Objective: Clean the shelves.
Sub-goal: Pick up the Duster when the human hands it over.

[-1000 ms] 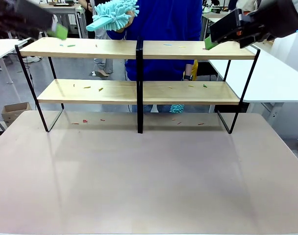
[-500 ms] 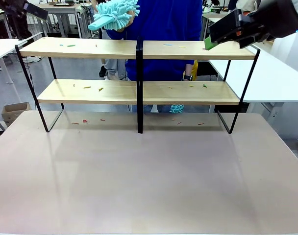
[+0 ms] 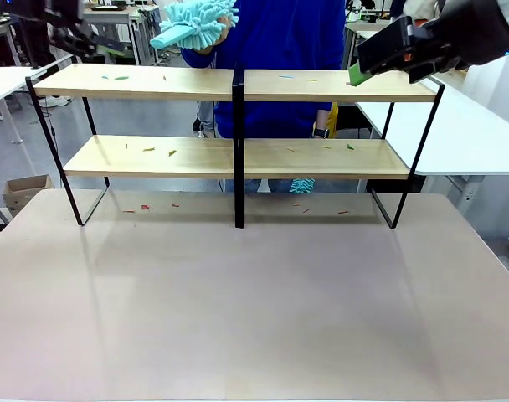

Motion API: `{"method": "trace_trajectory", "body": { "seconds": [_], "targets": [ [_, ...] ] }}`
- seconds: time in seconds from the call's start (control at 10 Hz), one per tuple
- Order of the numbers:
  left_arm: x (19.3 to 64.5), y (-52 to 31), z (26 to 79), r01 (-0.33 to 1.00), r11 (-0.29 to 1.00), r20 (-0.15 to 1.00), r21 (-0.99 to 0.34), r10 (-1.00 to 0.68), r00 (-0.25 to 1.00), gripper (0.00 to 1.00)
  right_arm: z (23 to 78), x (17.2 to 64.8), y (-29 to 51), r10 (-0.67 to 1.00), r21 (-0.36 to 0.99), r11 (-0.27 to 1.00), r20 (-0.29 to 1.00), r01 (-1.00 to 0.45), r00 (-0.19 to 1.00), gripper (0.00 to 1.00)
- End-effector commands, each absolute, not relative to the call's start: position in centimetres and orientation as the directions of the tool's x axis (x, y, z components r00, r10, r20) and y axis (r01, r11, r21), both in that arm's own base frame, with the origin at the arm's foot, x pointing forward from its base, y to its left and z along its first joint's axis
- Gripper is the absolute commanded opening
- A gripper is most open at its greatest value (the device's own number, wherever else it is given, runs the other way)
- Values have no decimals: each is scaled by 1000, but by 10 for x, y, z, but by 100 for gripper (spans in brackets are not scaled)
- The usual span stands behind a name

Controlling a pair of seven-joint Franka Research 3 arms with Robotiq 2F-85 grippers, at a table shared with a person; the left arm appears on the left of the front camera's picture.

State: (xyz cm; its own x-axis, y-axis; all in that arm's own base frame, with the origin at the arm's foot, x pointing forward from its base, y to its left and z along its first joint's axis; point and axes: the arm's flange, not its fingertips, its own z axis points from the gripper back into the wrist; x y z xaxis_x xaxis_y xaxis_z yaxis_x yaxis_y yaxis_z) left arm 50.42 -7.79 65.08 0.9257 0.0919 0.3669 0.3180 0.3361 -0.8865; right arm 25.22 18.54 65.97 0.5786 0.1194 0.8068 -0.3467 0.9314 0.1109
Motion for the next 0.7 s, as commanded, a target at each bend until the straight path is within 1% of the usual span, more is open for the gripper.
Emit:
{"method": "trace_trajectory", "body": {
  "seconds": [0.0,0.2,0.5,0.6],
  "targets": [
    [532,-98,653,231,285,277,-930,135,951,100,661,252,185,116,112,932,808,-345,577,100],
    [542,-111,640,212,279,249,-937,103,963,100,661,252,185,116,112,932,808,-345,577,100],
    [544,-107,636,228,273,268,-935,120,956,100,661,252,185,116,112,932,808,-345,577,100],
    [544,-107,635,223,274,261,-936,113,959,42,661,252,185,116,112,932,808,-345,577,100]
  ]
}}
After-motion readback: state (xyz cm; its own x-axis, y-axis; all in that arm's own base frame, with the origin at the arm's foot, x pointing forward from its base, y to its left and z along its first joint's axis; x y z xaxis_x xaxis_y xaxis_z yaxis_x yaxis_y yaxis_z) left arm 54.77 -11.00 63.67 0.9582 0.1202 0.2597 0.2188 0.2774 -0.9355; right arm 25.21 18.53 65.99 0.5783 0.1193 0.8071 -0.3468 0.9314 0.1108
